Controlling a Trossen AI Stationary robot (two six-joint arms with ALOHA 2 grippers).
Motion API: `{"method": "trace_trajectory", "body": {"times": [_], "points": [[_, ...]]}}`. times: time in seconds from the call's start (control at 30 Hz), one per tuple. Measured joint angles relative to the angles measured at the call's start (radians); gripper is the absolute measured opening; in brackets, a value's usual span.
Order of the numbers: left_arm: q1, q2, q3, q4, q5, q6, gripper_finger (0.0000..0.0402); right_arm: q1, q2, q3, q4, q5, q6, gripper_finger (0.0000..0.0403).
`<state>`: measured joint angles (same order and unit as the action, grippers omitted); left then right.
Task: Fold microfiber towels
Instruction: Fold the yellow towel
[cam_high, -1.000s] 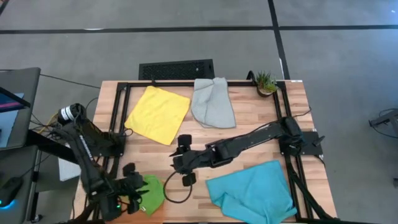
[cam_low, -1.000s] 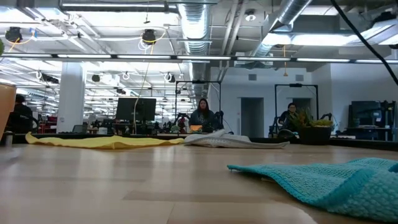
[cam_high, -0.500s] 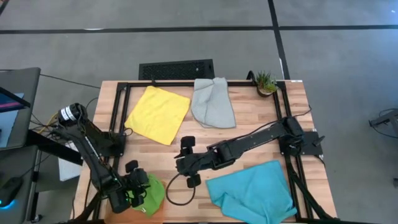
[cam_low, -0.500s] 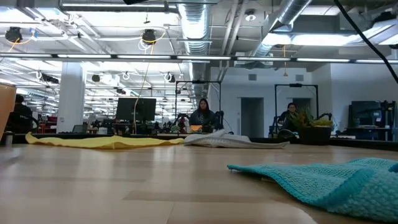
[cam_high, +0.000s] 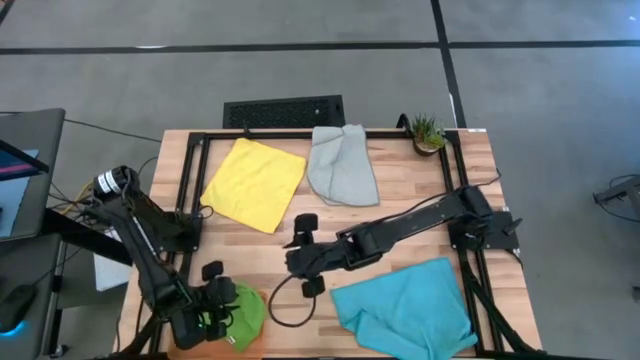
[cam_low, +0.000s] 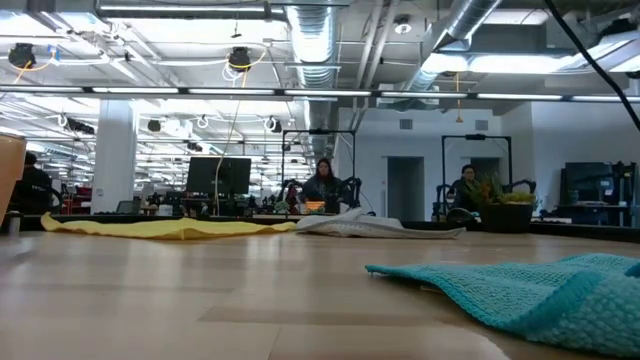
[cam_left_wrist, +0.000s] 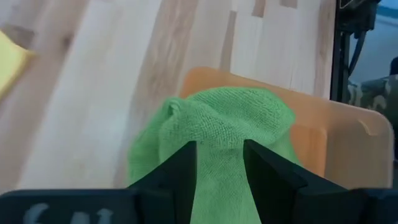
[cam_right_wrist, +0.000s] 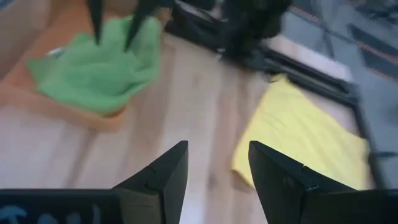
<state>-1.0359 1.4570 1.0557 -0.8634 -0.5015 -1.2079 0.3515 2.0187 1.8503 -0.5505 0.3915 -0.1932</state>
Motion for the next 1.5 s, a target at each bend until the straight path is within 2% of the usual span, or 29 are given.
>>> {"method": "trace_trajectory", "body": {"times": [0.1, 0.2, 0.43, 0.6, 0.77, 1.07, 1.5], "points": [[0.000, -0.001, 0.075, -0.127, -0.012, -0.003, 0.0124, 0.000, -0.016, 0.001, -0.046, 0.057, -0.029, 0.0193], [0.000, -0.002, 0.115, -0.242, -0.057, -0.034, 0.0124, -0.007, -0.011, -0.001, -0.115, 0.058, -0.084, 0.0193], [0.012, -0.002, 0.121, -0.400, -0.063, -0.163, 0.0124, -0.070, 0.098, -0.045, -0.038, 0.042, -0.155, 0.0193], [0.011, -0.002, 0.121, -0.415, -0.062, -0.202, 0.0124, -0.152, 0.202, -0.042, 0.099, -0.017, -0.182, 0.0193], [0.011, -0.001, 0.121, -0.425, -0.050, -0.240, 0.0124, -0.214, 0.286, -0.035, 0.256, -0.150, -0.214, 0.0193], [0.011, -0.001, 0.121, -0.426, -0.045, -0.334, 0.0124, -0.299, 0.374, -0.021, 0.328, -0.297, -0.253, 0.0193], [0.011, -0.001, 0.121, -0.426, -0.061, -0.377, 0.0124, -0.335, 0.387, -0.024, 0.356, -0.440, -0.285, 0.0193]]}}
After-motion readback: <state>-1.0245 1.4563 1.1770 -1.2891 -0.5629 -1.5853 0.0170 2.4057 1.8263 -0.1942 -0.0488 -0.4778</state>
